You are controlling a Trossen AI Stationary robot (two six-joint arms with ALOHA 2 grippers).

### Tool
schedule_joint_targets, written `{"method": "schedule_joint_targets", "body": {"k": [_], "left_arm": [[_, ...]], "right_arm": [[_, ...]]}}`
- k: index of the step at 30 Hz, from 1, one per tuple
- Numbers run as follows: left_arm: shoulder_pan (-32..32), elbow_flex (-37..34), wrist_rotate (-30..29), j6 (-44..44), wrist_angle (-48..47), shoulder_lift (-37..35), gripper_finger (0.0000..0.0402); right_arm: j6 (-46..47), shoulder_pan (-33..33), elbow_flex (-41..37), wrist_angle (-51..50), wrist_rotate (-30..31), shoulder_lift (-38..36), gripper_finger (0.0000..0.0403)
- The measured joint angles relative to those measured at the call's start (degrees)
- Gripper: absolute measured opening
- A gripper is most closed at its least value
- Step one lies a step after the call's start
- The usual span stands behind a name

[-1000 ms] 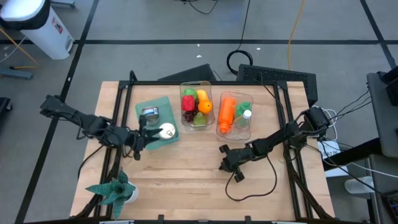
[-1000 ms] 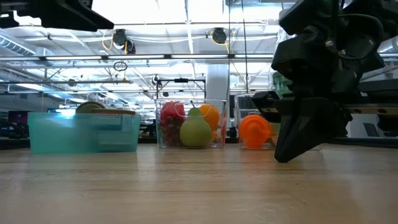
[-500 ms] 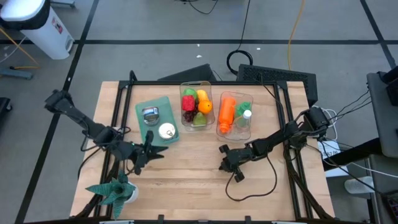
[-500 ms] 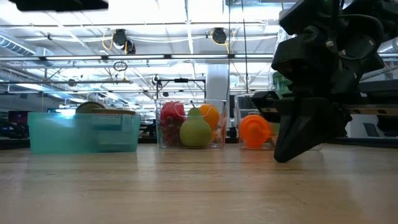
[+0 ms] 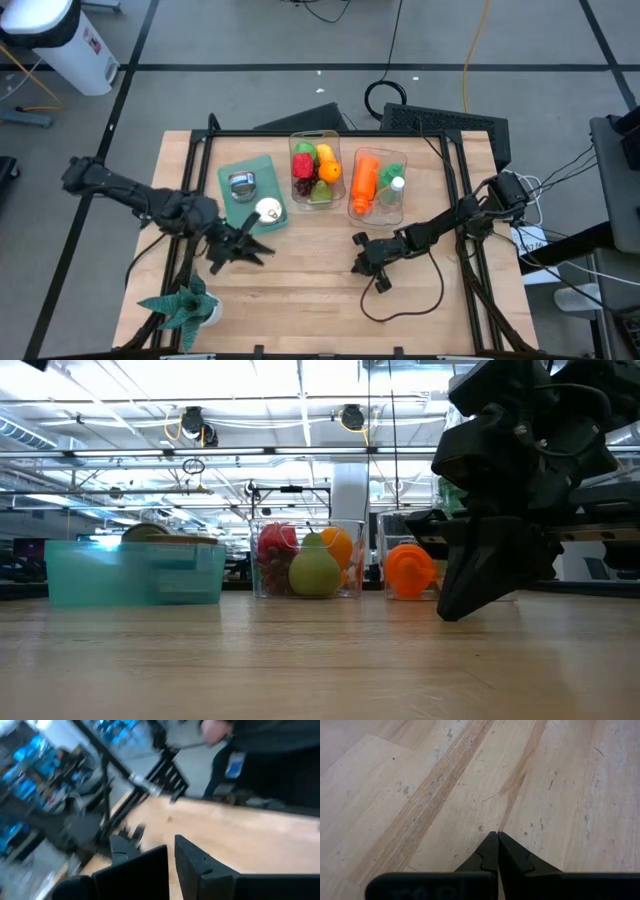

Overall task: Pick & Place Food Item
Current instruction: Return to Home Position

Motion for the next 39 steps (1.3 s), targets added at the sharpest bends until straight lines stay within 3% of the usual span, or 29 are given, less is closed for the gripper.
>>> {"method": "schedule_joint_targets", "body": {"k": [6, 14, 20, 24, 33, 39], "left_arm": [[8.34, 0.0, 2.15, 1.72, -5.26, -2.91, 0.0], [11.73, 0.0, -1.22, -0.59, -16.02, -15.05, 0.0], [12.76, -5.52, -3.55, -2.97, -15.0, -26.01, 0.0], [13.0, -11.52, -8.01, -7.37, -11.73, -33.29, 0.0], [13.0, -15.54, -16.0, -11.52, -8.59, -41.28, 0.0], [13.0, -15.54, -19.88, -15.61, -9.04, -43.17, 0.0]], "right_arm": [[0.63, 0.11, 0.0, 0.03, 0.04, 0.0, 0.0], [1.48, 0.13, -0.47, 0.49, 0.22, -0.02, 0.0], [-3.98, -0.05, -3.5, 14.37, 1.12, -1.15, 0.0], [-3.44, -0.39, -6.03, 18.77, 0.11, -9.17, 0.0], [0.37, 1.65, -7.85, 6.94, -0.78, -37.53, 0.0], [1.18, 2.64, -7.82, -4.07, 6.1, -54.78, 0.0]]}}
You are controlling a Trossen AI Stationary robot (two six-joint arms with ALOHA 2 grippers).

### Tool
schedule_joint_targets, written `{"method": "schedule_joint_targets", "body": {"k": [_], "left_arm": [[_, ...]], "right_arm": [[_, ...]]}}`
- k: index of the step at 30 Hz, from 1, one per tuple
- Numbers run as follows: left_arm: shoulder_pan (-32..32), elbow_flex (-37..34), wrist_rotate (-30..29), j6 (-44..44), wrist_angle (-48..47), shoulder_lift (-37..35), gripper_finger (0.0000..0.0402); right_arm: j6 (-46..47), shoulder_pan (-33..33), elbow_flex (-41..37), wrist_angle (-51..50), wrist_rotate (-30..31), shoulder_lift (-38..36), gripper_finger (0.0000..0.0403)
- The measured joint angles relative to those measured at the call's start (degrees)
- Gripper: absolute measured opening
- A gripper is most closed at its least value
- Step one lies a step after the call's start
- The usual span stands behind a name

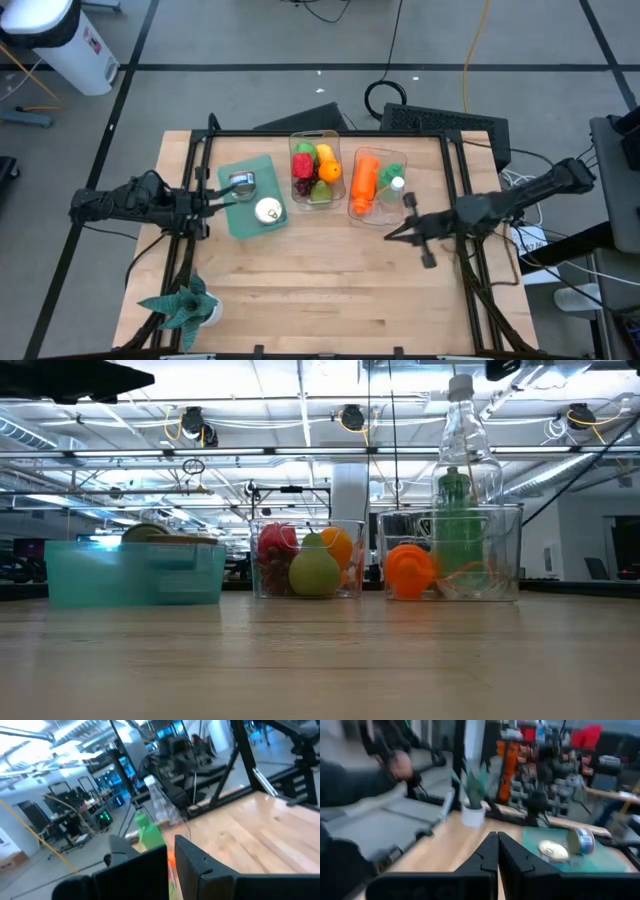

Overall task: Pick & Place Food Item
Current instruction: Return to Home Position

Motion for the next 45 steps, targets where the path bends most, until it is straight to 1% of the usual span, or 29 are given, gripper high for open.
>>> {"method": "schedule_joint_targets", "body": {"k": [2, 3, 5, 7, 9, 13, 16, 17, 20, 24, 28, 31, 34, 36, 38, 41, 45], "left_arm": [[0.0, 0.0, -0.12, 0.03, -1.66, -0.31, 0.0], [0.0, 0.0, -0.29, -0.01, -1.83, -0.3, 0.0], [0.0, 0.0, -0.28, -0.18, -1.84, -0.3, 0.0], [0.0, 0.0, 0.76, -0.21, -1.48, -0.3, 0.0], [-0.02, -0.25, 1.03, -0.66, -1.14, -0.3, 0.0], [0.0, -0.44, 0.94, -1.23, -1.36, -0.28, 0.0], [0.0, -0.44, 0.87, -1.67, -1.42, -0.28, 0.0], [0.0, -0.44, 0.64, -1.86, -1.45, -0.28, 0.0], [0.0, -0.44, -0.08, -2.66, -2.32, -0.26, 0.0], [0.02, -0.44, -0.56, -4.37, -3.4, -0.22, 0.0], [0.09, -0.44, -3.88, -7.14, -3.5, -0.22, 0.0], [0.09, -0.46, -1.5, -8.03, -3.27, -0.26, 0.0], [0.09, -2.03, 1.55, -11.72, -0.94, -0.28, 0.0], [0.09, -3.63, 1.91, -15.4, -1.55, -0.26, 0.0], [0.09, -5.35, 1.78, -17.86, -1.42, -0.28, 0.0], [0.04, -7.75, -0.66, -19.41, 0.38, -0.26, 0.0], [0.04, -10.7, -6.36, -19.97, 7.31, -0.22, 0.0001]], "right_arm": [[1.2, -0.75, -0.32, -2.92, -2.24, -5.02, 0.0], [1.82, -1.1, -1.31, -1.62, -3.59, -7.28, 0.0], [3.41, -1.5, -5.29, 4.69, -5.82, -11.1, 0.0], [4.67, -2.01, -10.29, 10.0, -6.08, -14.23, 0.0], [6.32, -2.75, -15.69, 13.46, -5.3, -16.85, 0.0], [11.43, -4.11, -25.19, 20.01, 0.31, -20.48, 0.0], [14.1, -4.87, -30.11, 25.04, 0.19, -21.81, 0.0], [14.81, -5.11, -31.15, 24.89, 0.18, -22.35, 0.0], [15.97, -5.65, -31.21, 19.62, 0.3, -22.5, 0.0], [15.89, -5.65, -31.23, 20.34, 0.33, -22.31, 0.0], [13.97, -5.65, -31.3, 19.37, 0.59, -22.16, 0.0], [11.01, -5.65, -31.34, 19.5, 3.28, -22.2, 0.0], [10.64, -5.65, -31.36, 19.67, 7.19, -21.92, 0.0], [12.11, -5.67, -31.41, 19.55, 9.14, -21.66, 0.0], [12.36, -5.67, -31.41, 18.98, 9.14, -21.65, 0.0], [12.74, -5.65, -31.43, 17.66, 9.0, -21.38, 0.0], [13.39, -5.65, -31.43, 16.81, 8.86, -20.97, 0.0]]}}
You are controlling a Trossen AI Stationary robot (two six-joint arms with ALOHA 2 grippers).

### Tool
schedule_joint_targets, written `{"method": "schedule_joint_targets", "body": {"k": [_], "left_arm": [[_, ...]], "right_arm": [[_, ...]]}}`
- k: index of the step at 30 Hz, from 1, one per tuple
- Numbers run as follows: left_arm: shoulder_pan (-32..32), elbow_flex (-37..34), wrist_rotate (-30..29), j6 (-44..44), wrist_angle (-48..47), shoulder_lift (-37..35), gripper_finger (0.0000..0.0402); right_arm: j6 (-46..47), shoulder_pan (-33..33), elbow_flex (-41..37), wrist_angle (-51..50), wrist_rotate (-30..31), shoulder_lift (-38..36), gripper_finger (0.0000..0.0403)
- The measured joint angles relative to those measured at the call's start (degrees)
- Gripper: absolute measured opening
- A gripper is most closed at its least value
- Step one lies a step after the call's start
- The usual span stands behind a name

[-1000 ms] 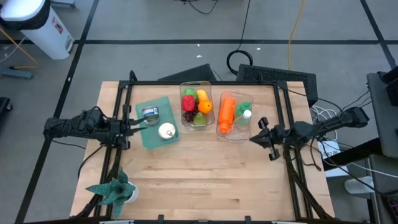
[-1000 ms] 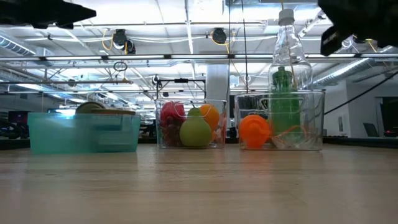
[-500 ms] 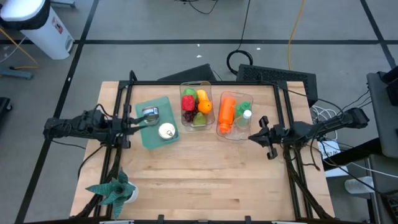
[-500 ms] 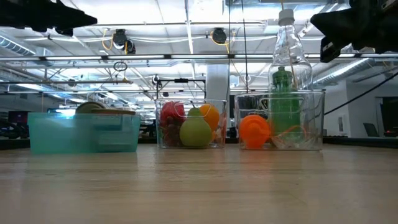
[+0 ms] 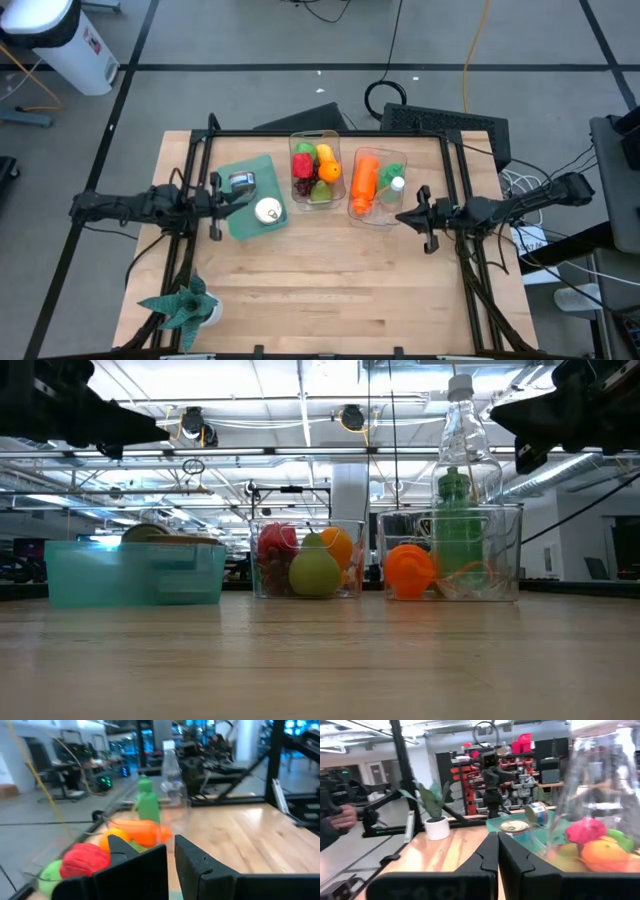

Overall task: Pick & Place Food Item
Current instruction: Return to Home Position

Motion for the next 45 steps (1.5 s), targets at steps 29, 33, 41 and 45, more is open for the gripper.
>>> {"method": "schedule_joint_targets", "body": {"k": [29, 33, 41, 45], "left_arm": [[0.0, -1.15, -1.17, 9.25, 4.22, 0.0, 0.0005], [0.0, -1.15, -1.17, 9.25, 4.22, 0.0, 0.0005], [0.0, -1.15, -1.15, 9.25, 4.22, 0.0, 0.0005], [0.0, -1.15, -1.13, 9.25, 4.21, 0.0, 0.0006]], "right_arm": [[-0.46, 0.04, -0.07, -0.83, -1.24, -0.02, 0.0], [-0.46, 0.04, -0.07, -0.83, -1.24, -0.02, 0.0], [-0.46, 0.04, -0.07, -0.83, -1.24, -0.02, 0.0], [-0.46, 0.04, -0.07, -0.83, -1.24, -0.02, 0.0]]}}
